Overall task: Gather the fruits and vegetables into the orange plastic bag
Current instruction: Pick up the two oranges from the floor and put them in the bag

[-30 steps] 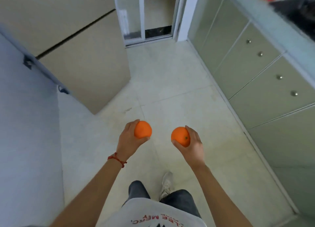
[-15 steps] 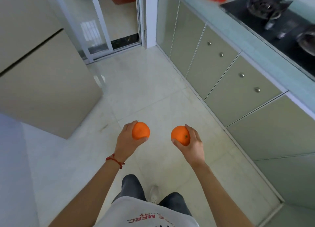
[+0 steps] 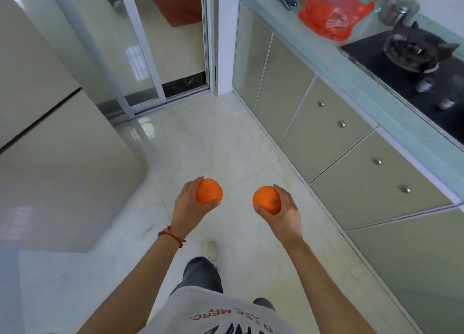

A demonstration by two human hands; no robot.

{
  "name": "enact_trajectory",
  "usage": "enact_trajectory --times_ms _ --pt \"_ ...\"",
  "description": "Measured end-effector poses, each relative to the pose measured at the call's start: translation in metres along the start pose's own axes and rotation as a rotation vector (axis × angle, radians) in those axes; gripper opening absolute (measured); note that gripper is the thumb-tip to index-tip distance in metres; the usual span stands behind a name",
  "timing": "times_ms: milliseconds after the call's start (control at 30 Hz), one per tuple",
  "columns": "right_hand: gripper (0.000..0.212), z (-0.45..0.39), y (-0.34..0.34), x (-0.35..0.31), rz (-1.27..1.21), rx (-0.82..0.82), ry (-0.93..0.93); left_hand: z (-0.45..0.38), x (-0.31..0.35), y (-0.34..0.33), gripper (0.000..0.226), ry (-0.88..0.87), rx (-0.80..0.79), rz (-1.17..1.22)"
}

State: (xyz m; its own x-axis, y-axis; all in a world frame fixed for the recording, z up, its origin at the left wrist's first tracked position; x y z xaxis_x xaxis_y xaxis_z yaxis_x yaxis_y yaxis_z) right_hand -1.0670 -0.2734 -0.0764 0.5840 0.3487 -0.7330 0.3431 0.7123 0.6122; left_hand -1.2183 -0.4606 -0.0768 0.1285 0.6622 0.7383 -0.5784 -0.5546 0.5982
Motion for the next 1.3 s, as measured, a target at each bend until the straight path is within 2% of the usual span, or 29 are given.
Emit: enact_trajectory --times_ms 233,533,833,1100,1300 --pt "0.075 -0.112 0.014 -0.052 -0.022 0.032 0.007 -0.116 0.034 0.038 0.074 -0.027 -0.004 -0.012" --pt "0.073 -0.257 0.046 -0.071 -0.023 0.036 0.012 -0.260 0.085 0.035 0.073 -0.017 0.000 0.010" --pt "0.070 -0.400 0.112 -0.097 -0.083 0.056 0.032 -0.397 0.167 0.035 0.074 -0.040 0.031 0.030" --pt "0.070 -0.496 0.136 -0.117 -0.115 0.095 -0.017 -0.503 0.205 0.034 0.074 -0.065 -0.034 0.017" --pt "0.072 -0.558 0.145 -0.130 -0.134 0.224 -0.088 -0.598 0.241 0.034 0.073 -0.166 -0.145 -0.019"
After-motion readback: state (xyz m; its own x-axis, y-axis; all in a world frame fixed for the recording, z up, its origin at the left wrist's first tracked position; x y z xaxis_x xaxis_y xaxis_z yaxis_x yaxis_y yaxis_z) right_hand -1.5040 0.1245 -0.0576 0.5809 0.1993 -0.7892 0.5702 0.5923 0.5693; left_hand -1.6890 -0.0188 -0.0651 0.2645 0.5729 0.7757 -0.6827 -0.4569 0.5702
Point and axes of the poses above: each hand's wrist, its own z-axis away from the middle knuckle, its own y-axis out of the back of the hand, x = y × z, the point moved 6 cm from there along -z, towards the middle knuckle, and after that the axes turned 6 degrees about -x, right-handed, at the moved point
